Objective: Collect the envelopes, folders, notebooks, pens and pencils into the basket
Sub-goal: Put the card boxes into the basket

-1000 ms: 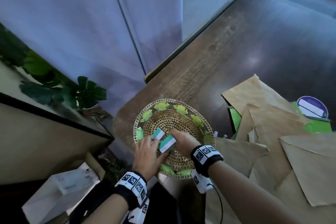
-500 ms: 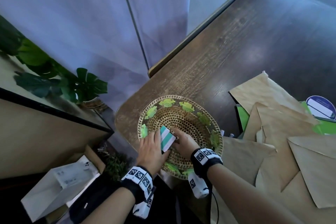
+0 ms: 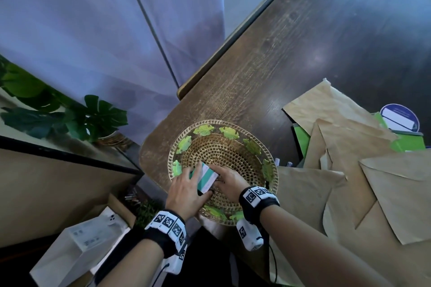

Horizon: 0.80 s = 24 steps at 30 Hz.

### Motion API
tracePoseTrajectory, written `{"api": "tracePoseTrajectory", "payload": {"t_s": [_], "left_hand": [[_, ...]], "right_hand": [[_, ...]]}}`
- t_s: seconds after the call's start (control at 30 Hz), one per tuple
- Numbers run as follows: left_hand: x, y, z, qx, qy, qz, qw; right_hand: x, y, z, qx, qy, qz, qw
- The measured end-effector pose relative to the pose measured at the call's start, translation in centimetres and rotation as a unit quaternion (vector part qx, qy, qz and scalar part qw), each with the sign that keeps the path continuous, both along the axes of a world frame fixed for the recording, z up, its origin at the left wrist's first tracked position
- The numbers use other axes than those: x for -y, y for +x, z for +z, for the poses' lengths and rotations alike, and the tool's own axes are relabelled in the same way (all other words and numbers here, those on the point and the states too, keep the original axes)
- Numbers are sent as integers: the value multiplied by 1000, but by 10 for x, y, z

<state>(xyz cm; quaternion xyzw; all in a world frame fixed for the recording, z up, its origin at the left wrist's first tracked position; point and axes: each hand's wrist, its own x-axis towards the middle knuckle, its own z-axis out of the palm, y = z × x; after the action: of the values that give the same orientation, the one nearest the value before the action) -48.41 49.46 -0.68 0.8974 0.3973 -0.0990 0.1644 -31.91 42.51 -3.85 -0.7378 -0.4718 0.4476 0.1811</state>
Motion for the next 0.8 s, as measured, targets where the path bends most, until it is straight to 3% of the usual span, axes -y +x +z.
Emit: {"api": "tracePoseTrajectory", "payload": {"t_s": [0.33, 0.5, 0.63, 0.8], "left_hand": [[-1, 1, 1, -22, 3, -14, 1000], [4, 11, 12, -24, 30, -54, 998], [34, 49, 26, 47, 38, -139, 988], [113, 131, 48, 140, -48, -272, 951]], "right_hand": [[7, 1, 6, -23, -11, -4, 1000], [32, 14, 34, -30, -20, -38, 999], [81, 39, 60, -12, 22, -102, 994], [173, 76, 72, -39, 80, -262, 961]]}}
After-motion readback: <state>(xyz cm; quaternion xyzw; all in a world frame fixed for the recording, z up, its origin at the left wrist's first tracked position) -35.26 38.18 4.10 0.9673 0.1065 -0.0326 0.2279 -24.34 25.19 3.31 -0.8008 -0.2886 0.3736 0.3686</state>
